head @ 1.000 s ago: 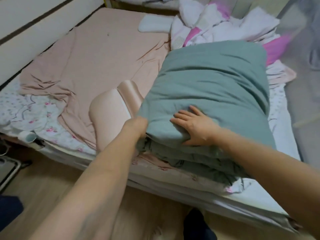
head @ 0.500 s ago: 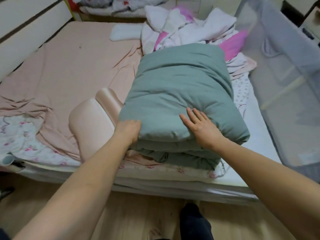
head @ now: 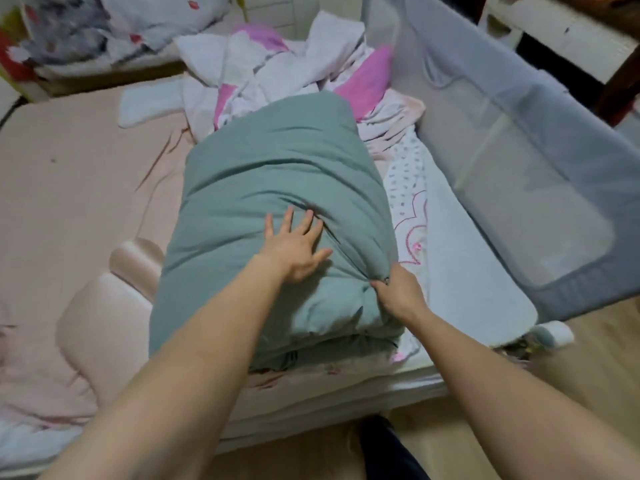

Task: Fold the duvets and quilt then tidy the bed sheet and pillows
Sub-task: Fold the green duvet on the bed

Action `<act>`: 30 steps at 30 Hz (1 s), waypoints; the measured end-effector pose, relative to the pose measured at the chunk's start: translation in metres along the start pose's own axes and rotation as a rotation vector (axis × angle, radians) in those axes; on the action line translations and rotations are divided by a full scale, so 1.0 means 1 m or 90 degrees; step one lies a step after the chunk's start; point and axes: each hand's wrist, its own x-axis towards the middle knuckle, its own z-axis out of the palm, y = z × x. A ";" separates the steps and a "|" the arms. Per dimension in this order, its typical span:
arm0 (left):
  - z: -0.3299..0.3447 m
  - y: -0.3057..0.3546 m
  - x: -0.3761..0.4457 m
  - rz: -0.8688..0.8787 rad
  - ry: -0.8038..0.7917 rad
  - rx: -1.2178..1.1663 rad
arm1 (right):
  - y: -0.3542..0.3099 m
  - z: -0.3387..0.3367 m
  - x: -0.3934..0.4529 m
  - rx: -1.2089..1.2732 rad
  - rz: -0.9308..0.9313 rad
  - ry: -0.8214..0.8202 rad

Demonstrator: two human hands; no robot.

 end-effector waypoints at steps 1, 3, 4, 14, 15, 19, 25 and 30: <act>-0.003 0.003 0.015 0.030 -0.017 0.026 | 0.010 -0.001 0.005 -0.018 0.023 -0.026; -0.016 0.011 0.048 0.120 0.017 0.096 | 0.019 -0.014 0.028 -0.055 0.082 -0.107; -0.021 0.012 0.056 0.162 0.067 0.121 | 0.016 -0.021 0.038 -0.057 0.111 -0.160; -0.077 -0.004 0.172 0.160 -0.214 0.113 | -0.081 -0.031 0.143 0.267 0.365 -0.049; -0.082 -0.009 0.182 0.198 -0.214 0.089 | -0.080 -0.020 0.141 0.212 0.397 -0.057; -0.106 -0.016 0.237 0.412 -0.045 0.291 | -0.076 0.010 0.143 0.081 0.425 -0.010; -0.098 0.006 0.301 0.543 -0.045 0.493 | -0.061 0.032 0.134 0.103 0.293 0.118; -0.039 0.033 0.338 0.506 -0.178 0.541 | -0.027 0.048 0.156 0.088 0.272 0.101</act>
